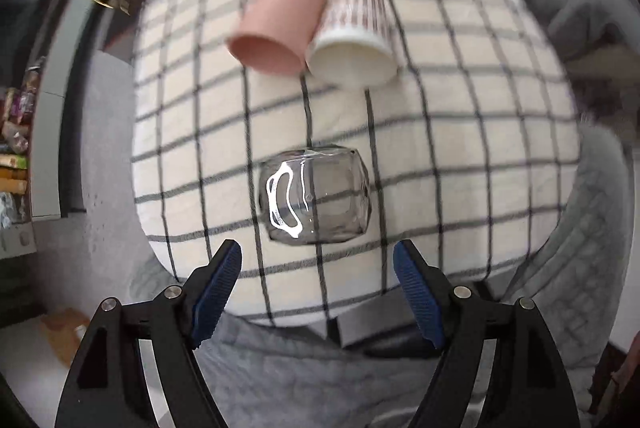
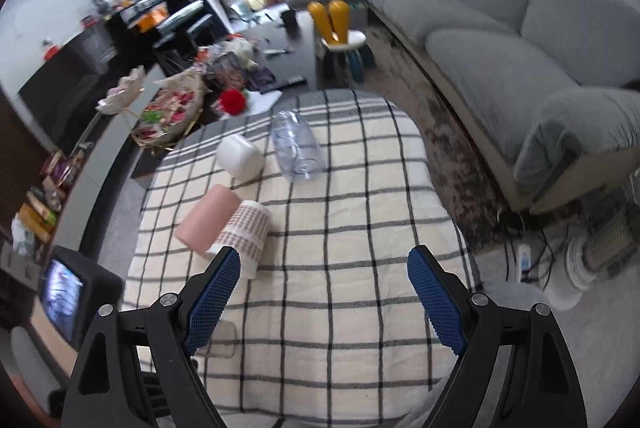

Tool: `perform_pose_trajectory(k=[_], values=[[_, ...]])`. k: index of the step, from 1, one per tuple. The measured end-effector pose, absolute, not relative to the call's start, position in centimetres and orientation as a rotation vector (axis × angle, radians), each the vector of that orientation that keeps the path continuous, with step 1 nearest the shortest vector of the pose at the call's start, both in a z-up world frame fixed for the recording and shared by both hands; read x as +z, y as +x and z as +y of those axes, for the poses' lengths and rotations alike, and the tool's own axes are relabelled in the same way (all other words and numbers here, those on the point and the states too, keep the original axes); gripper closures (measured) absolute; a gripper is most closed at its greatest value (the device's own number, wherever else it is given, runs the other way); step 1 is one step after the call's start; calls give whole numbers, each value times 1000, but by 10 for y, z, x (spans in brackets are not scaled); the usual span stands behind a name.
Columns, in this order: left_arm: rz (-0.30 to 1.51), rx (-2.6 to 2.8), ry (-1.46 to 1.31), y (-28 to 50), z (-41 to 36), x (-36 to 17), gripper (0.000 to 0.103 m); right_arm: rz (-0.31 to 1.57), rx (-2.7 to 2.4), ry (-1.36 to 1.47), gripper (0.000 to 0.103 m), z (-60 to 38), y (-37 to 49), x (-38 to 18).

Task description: Flip cup upside down

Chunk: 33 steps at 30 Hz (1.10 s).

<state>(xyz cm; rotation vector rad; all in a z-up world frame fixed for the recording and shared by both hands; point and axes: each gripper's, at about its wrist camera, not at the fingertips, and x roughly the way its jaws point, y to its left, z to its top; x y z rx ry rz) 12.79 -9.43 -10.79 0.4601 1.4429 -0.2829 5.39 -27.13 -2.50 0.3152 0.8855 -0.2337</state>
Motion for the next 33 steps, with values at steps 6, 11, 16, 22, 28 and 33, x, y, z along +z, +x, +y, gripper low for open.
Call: perform_pose_trajectory(k=[6, 11, 16, 22, 28, 33], values=[[1153, -231, 298, 78, -54, -66, 23, 808, -187, 218, 17, -241, 23, -16], [923, -175, 254, 39, -29, -46, 19, 750, -174, 125, 17, -216, 0, -11], [779, -127, 226, 15, -12, -34, 17, 728, -168, 92, 17, -201, -19, -10], [749, -113, 170, 0, 1, -32, 17, 734, -180, 74, 17, -193, -38, -14], [704, -88, 142, -11, 8, -31, 17, 737, -192, 74, 17, -192, -51, -18], [690, -85, 137, -17, 10, -30, 16, 755, -192, 83, 17, -193, -55, -23]])
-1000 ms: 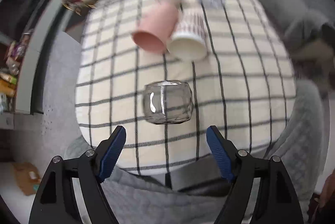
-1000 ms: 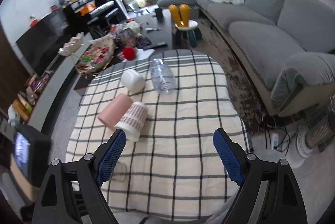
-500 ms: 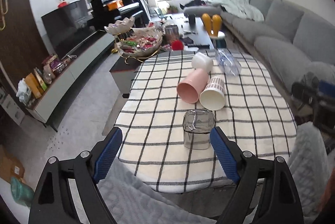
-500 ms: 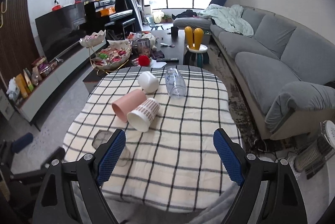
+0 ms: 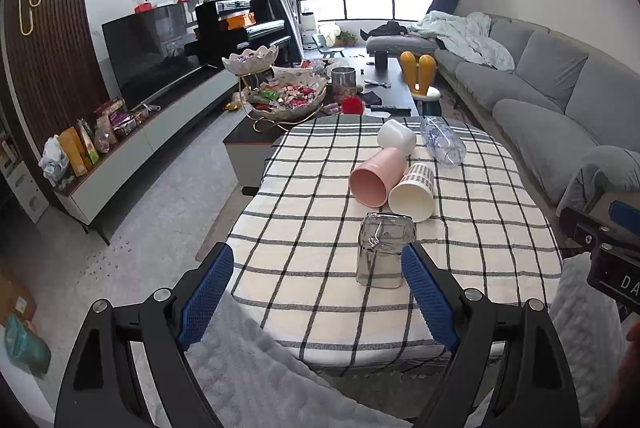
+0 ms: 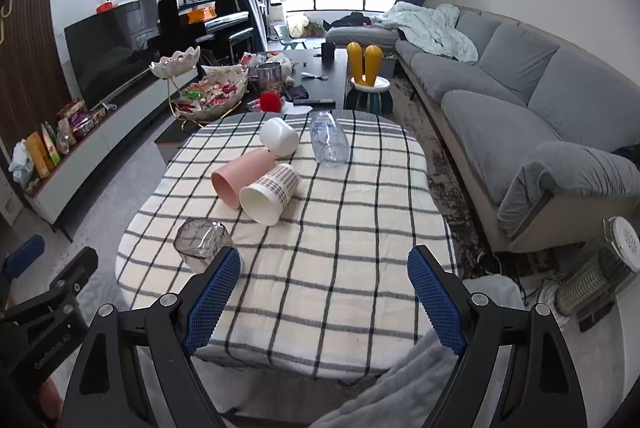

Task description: Flip cup upside down

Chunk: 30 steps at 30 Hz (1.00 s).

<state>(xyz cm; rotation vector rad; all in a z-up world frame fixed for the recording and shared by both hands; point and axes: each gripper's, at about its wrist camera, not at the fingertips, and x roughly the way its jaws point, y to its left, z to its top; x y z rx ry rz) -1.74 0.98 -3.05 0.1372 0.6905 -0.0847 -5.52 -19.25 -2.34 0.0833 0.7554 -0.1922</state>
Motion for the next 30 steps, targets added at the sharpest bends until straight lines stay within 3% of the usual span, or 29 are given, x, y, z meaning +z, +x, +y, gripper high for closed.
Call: perform_pose_trajectory(k=[30], values=[[674, -95, 133, -22, 2, -25, 16, 711, -210, 90, 17, -193, -67, -14]])
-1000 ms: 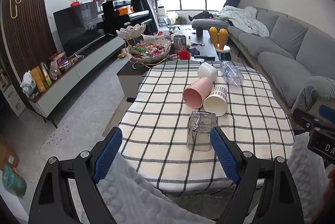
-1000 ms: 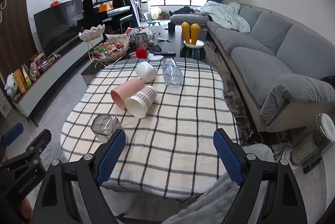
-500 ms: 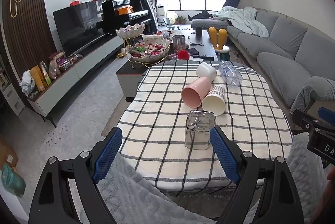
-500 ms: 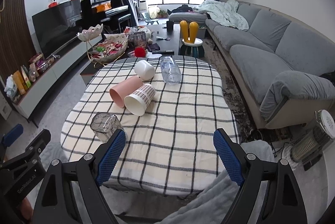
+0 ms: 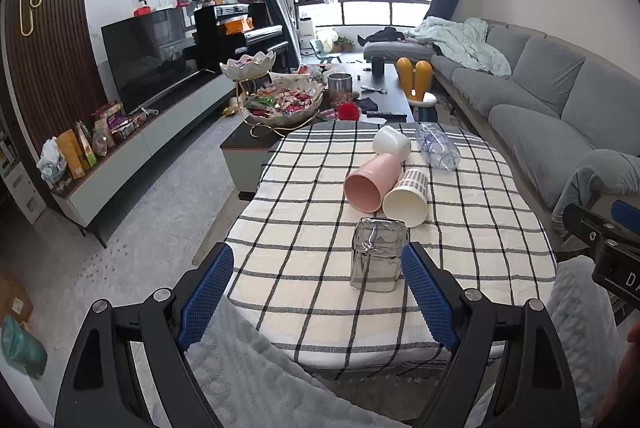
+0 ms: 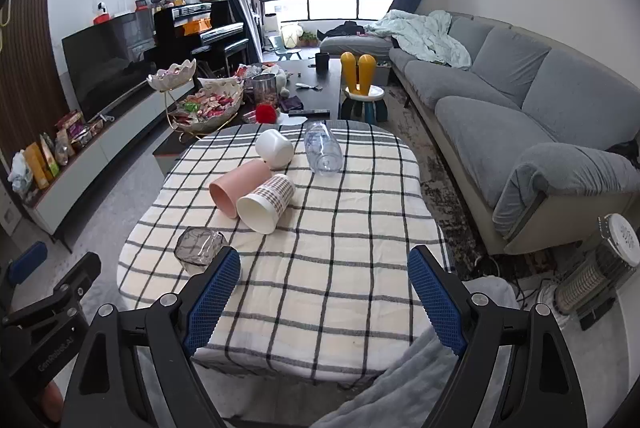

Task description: Flip cup upside down

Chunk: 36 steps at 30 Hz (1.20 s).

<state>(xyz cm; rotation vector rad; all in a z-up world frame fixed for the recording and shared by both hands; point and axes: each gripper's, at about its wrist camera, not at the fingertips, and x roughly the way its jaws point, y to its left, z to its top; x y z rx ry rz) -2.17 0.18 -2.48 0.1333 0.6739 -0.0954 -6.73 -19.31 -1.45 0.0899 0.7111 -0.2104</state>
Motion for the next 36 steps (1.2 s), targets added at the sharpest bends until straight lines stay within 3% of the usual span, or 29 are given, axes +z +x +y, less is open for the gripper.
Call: perform_pose_trajectory(k=[36], values=[[669, -104, 138, -19, -2, -24, 13, 701, -216, 92, 17, -196, -69, -11]])
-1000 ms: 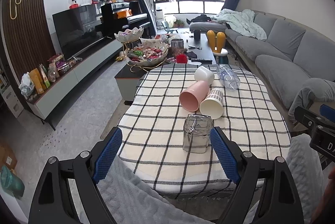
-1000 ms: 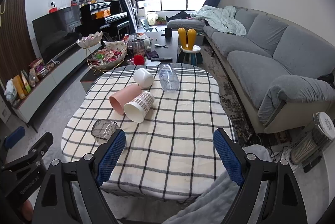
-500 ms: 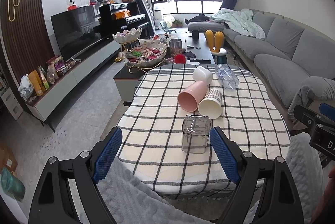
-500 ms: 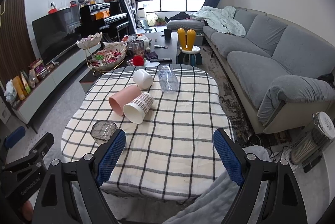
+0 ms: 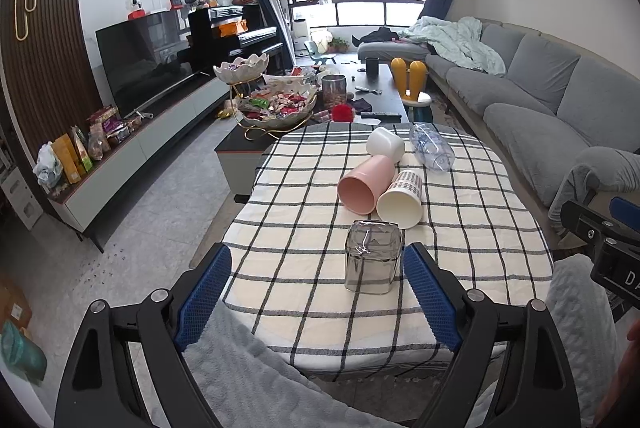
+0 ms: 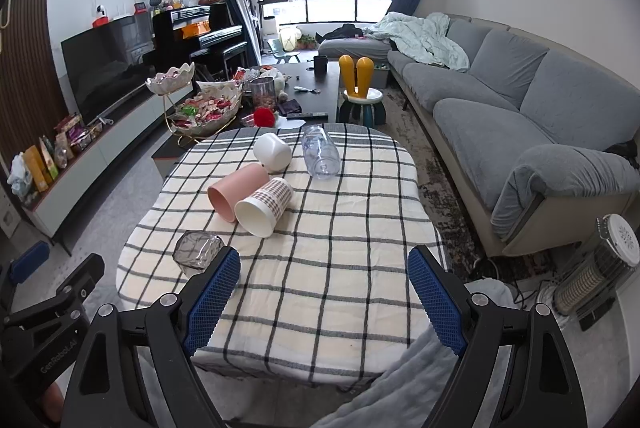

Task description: Flip cup upside down

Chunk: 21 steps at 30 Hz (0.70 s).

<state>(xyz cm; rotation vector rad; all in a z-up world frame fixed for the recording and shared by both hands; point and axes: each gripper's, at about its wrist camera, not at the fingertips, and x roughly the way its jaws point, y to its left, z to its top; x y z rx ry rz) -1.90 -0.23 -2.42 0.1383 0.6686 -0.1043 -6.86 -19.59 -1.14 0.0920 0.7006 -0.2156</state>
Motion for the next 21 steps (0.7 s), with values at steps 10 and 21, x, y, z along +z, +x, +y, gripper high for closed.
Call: perform_pose_trajectory(k=[10, 21], values=[[665, -102, 141, -19, -3, -23, 12, 701, -215, 92, 17, -196, -69, -11], [669, -109, 134, -17, -5, -21, 6, 701, -215, 93, 17, -196, -69, -11]])
